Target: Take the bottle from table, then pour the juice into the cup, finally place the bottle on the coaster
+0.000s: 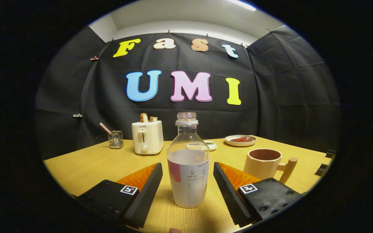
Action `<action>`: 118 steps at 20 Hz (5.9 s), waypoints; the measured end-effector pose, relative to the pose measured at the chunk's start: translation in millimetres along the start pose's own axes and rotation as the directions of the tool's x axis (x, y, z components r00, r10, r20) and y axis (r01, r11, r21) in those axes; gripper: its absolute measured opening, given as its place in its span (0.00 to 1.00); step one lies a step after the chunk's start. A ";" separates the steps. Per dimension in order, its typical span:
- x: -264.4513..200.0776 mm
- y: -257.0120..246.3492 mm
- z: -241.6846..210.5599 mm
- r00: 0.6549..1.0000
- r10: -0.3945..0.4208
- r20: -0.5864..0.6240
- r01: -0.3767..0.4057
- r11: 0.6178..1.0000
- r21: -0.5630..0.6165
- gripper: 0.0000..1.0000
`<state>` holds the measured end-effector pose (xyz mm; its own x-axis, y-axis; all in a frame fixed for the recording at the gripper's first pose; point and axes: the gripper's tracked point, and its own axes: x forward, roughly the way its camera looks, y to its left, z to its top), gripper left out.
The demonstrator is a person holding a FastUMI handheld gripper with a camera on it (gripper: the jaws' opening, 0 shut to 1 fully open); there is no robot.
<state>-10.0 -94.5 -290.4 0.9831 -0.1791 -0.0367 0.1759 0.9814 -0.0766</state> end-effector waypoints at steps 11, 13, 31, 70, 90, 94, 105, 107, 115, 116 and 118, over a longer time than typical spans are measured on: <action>38.9 19.7 -3.7 0.995 0.094 -0.040 -0.093 0.996 0.007 0.75; 36.7 23.6 11.7 0.993 0.088 -0.077 -0.090 0.996 -0.013 0.74; 1.3 45.7 187.9 1.000 0.028 0.007 -0.028 0.999 0.033 0.74; 27.9 -41.1 68.3 0.971 0.135 -0.199 0.144 0.334 0.932 0.74; 31.0 -56.5 54.6 0.966 0.148 -0.210 0.217 -0.032 0.976 0.74; 36.7 -61.9 52.6 0.967 0.133 -0.215 0.232 -0.123 0.965 0.74; 37.4 -58.5 46.9 0.943 0.229 -0.241 0.293 -0.231 0.928 0.74; 37.3 -59.6 47.4 0.943 0.232 -0.239 0.297 -0.259 0.919 0.74; 37.6 -57.4 48.3 0.939 0.246 -0.243 0.311 -0.296 0.903 0.74; 37.2 -57.4 49.0 0.939 0.246 -0.242 0.312 -0.302 0.901 0.74; 36.6 -57.5 47.8 0.939 0.244 -0.243 0.314 -0.315 0.896 0.74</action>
<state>18.3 -154.3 -239.7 0.9537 0.0549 -0.2956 0.2980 -0.3037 0.9050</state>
